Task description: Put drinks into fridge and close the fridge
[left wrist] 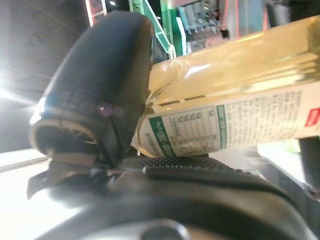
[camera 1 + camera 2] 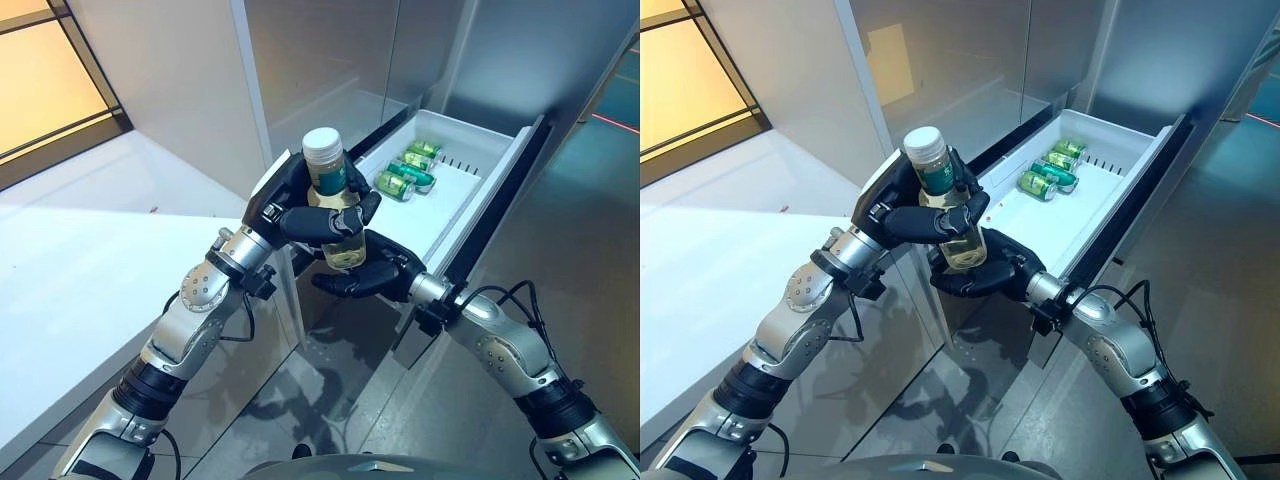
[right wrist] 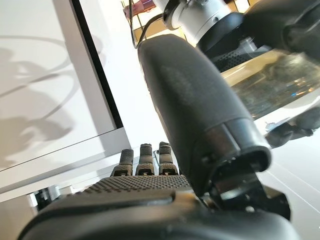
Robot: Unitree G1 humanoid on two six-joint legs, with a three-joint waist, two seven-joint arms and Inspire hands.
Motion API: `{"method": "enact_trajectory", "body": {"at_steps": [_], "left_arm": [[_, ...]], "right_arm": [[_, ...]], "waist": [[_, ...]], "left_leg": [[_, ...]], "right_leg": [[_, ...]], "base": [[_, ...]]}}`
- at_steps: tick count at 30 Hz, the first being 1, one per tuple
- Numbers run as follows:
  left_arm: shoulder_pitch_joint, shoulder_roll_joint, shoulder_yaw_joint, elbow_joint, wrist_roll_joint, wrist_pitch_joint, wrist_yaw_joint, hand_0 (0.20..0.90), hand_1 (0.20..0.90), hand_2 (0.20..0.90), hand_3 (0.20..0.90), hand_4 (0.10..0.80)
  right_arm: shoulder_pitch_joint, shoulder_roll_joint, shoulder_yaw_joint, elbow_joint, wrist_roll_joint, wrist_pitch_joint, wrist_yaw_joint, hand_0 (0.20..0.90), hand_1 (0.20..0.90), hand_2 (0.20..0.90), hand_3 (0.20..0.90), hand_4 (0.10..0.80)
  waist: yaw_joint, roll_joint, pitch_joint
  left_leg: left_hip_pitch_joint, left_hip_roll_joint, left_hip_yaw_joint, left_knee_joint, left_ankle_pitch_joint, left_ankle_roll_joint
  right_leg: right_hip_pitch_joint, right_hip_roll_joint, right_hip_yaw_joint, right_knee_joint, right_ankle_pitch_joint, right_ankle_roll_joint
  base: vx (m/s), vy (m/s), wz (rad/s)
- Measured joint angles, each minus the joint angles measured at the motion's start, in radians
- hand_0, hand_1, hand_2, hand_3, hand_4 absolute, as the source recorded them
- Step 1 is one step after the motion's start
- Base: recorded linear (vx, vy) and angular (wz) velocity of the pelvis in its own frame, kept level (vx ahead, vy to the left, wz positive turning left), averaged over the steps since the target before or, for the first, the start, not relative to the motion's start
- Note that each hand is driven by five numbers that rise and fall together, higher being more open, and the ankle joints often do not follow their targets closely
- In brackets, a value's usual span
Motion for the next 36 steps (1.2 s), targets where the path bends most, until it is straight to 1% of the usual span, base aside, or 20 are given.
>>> {"method": "enact_trajectory", "body": {"at_steps": [19,24,25,26,27,29,30,31,32,35,36], "left_arm": [[0.000,0.003,-0.008,0.021,0.009,0.006,-0.004,0.300,0.300,0.300,0.200,0.100],[0.000,0.004,-0.022,0.050,0.010,0.011,-0.028,0.300,0.300,0.300,0.200,0.100],[0.000,0.004,-0.026,0.057,0.010,0.020,-0.031,0.300,0.300,0.300,0.200,0.100],[0.000,0.005,-0.032,0.060,0.010,0.026,-0.033,0.300,0.300,0.300,0.200,0.100],[0.001,0.005,-0.036,0.061,0.010,0.042,-0.042,0.300,0.300,0.300,0.200,0.100],[0.001,0.012,-0.051,0.061,0.010,0.051,-0.050,0.300,0.300,0.300,0.200,0.100],[0.001,0.015,-0.056,0.061,0.010,0.051,-0.052,0.300,0.300,0.300,0.200,0.100],[0.000,0.016,-0.060,0.061,0.011,0.051,-0.057,0.300,0.300,0.300,0.200,0.100],[0.000,0.019,-0.060,0.061,0.011,0.053,-0.061,0.300,0.300,0.300,0.200,0.100],[-0.001,0.036,-0.066,0.061,0.003,0.083,-0.084,0.300,0.300,0.300,0.200,0.100],[0.000,0.037,-0.070,0.061,-0.003,0.087,-0.087,0.300,0.300,0.300,0.200,0.100]], "right_arm": [[-0.004,-0.013,-0.001,0.000,-0.001,0.000,-0.002,0.900,0.900,0.900,0.900,0.800],[-0.008,-0.013,-0.001,0.000,0.000,0.000,-0.013,0.900,0.900,0.900,0.900,0.800],[-0.012,-0.014,0.000,0.000,-0.001,0.004,-0.017,0.829,0.829,0.829,0.818,0.718],[-0.013,-0.015,0.000,0.000,-0.001,0.008,-0.019,0.653,0.653,0.653,0.612,0.512],[-0.013,-0.015,0.000,0.000,-0.001,0.008,-0.019,0.592,0.592,0.592,0.540,0.440],[-0.024,-0.015,0.002,0.000,0.000,0.014,-0.019,0.507,0.507,0.507,0.442,0.342],[-0.029,-0.015,0.005,0.000,0.000,0.018,-0.021,0.507,0.507,0.507,0.442,0.342],[-0.033,-0.021,0.011,0.000,-0.001,0.024,-0.022,0.460,0.460,0.460,0.387,0.287],[-0.033,-0.025,0.018,0.000,-0.001,0.024,-0.021,0.465,0.465,0.465,0.392,0.292],[-0.035,-0.050,0.052,0.000,-0.007,0.027,-0.018,0.441,0.441,0.441,0.365,0.265],[-0.035,-0.054,0.055,0.000,-0.007,0.031,-0.019,0.326,0.326,0.326,0.230,0.130]], "waist": [[0.000,0.000,0.000],[0.000,0.000,0.000],[0.000,0.000,0.000],[0.000,-0.001,0.000],[0.000,-0.001,0.001],[-0.001,-0.001,0.001],[-0.001,-0.001,0.001],[-0.001,-0.001,0.001],[0.000,-0.002,0.001],[0.000,-0.002,0.001],[0.000,-0.003,0.002]], "left_leg": [[0.000,0.002,0.001,0.000,0.000,-0.001],[0.001,0.002,0.001,0.000,0.000,-0.001],[0.001,0.002,0.002,0.000,0.000,-0.001],[0.001,0.002,0.002,0.000,0.000,-0.001],[0.001,0.002,0.002,0.000,-0.001,-0.001],[0.001,0.002,0.002,0.000,-0.001,-0.001],[0.001,0.002,0.002,0.000,-0.001,-0.001],[0.001,0.002,0.002,0.000,-0.001,-0.001],[0.002,0.002,0.002,0.000,-0.001,-0.001],[0.002,0.003,0.002,0.000,-0.001,-0.001],[0.002,0.003,0.002,0.000,-0.001,-0.001]], "right_leg": [[0.000,0.001,0.002,0.000,0.000,0.000],[0.000,0.001,0.002,0.000,0.000,0.000],[0.000,0.002,0.002,0.000,0.001,-0.001],[0.000,0.002,0.002,0.000,0.001,-0.001],[0.000,0.002,0.002,0.000,0.001,-0.001],[0.000,0.002,0.003,0.000,0.001,-0.001],[0.000,0.002,0.003,0.000,0.001,-0.001],[0.000,0.002,0.003,0.000,0.001,-0.001],[0.000,0.002,0.003,0.000,0.001,-0.001],[0.001,0.002,0.003,0.000,0.001,-0.001],[0.001,0.002,0.003,0.000,0.001,-0.001]], "base": [[0.000,0.000,0.00],[0.000,0.000,0.00],[0.000,0.000,0.00],[0.000,0.000,0.00],[0.000,0.000,0.00],[0.000,0.000,0.00],[0.000,0.000,0.00],[0.000,0.000,0.00],[0.000,0.000,0.00],[0.000,0.000,0.00],[0.000,0.000,0.00]]}}
